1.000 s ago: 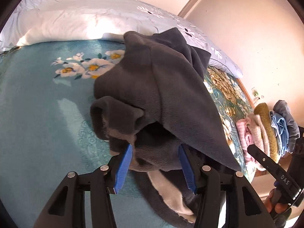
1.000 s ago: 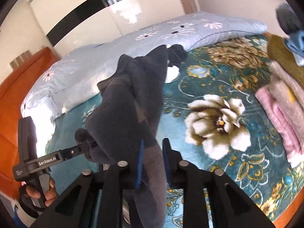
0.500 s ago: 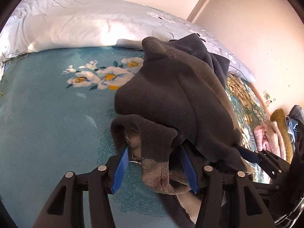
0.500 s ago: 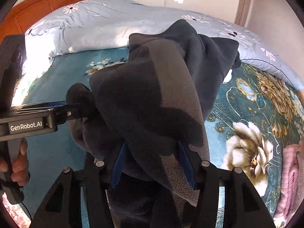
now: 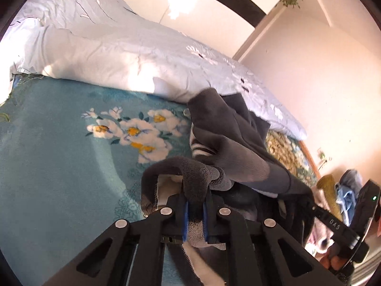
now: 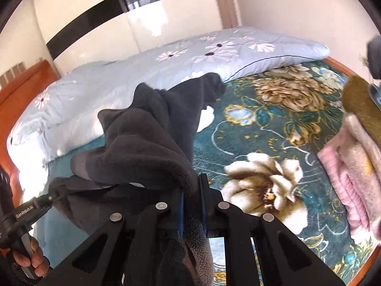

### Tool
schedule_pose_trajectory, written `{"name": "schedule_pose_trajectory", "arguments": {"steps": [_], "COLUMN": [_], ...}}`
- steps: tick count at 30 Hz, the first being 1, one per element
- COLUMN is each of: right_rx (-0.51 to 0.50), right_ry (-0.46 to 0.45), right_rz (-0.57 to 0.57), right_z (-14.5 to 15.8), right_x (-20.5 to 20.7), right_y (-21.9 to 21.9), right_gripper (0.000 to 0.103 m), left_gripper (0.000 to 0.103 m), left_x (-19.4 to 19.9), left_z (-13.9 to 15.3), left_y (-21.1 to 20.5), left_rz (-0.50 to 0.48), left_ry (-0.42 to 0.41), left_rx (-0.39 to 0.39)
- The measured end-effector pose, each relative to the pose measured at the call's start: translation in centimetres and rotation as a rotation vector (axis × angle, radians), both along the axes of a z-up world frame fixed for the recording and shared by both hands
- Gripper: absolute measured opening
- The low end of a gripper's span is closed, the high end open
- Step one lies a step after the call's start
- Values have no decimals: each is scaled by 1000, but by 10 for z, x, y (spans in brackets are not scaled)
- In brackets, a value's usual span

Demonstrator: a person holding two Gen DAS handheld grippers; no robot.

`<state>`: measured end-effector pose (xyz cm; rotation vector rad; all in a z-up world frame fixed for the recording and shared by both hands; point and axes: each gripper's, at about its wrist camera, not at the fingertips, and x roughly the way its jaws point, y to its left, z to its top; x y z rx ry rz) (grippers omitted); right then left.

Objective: Fold clothes

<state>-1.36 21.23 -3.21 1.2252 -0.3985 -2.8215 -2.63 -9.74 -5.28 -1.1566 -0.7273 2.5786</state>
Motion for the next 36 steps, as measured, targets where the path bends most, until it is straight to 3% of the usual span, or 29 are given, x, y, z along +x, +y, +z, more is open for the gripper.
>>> {"name": "schedule_pose_trajectory", "arguments": {"steps": [1, 9, 14, 16, 19, 21, 25, 29, 31, 33, 36], "right_rx": [-19, -119, -181, -194, -183, -184, -132, -35, 14, 40, 67], "right_ry": [10, -8, -20, -65, -120, -134, -100, -54, -32, 4, 49], "right_rz": [-31, 75, 142, 198, 267, 295, 344, 437, 488, 541, 614], "right_z": [4, 0, -2, -16, -33, -37, -22, -7, 0, 7, 17], "right_x": [1, 39, 62, 66, 70, 71, 75, 73, 71, 70, 70], "right_y": [8, -22, -41, -61, -89, -98, -110, -138, -155, -170, -196], "right_gripper": [11, 11, 11, 11, 11, 11, 13, 15, 25, 55, 67], "left_gripper": [9, 8, 8, 8, 8, 8, 8, 8, 8, 8, 11], "left_x": [3, 38, 66, 79, 88, 86, 90, 96, 100, 102, 102], "left_z": [10, 89, 112, 114, 99, 78, 29, 8, 10, 10, 7], "left_y": [-7, -86, -146, -166, -186, -189, -194, -202, -201, -200, -199], "left_rz": [18, 198, 327, 374, 395, 383, 378, 403, 394, 381, 364], "left_ry": [23, 248, 285, 293, 249, 166, 18, -34, -39, -45, -59], "left_rx": [17, 106, 103, 66, 79, 63, 121, 188, 179, 170, 156]}}
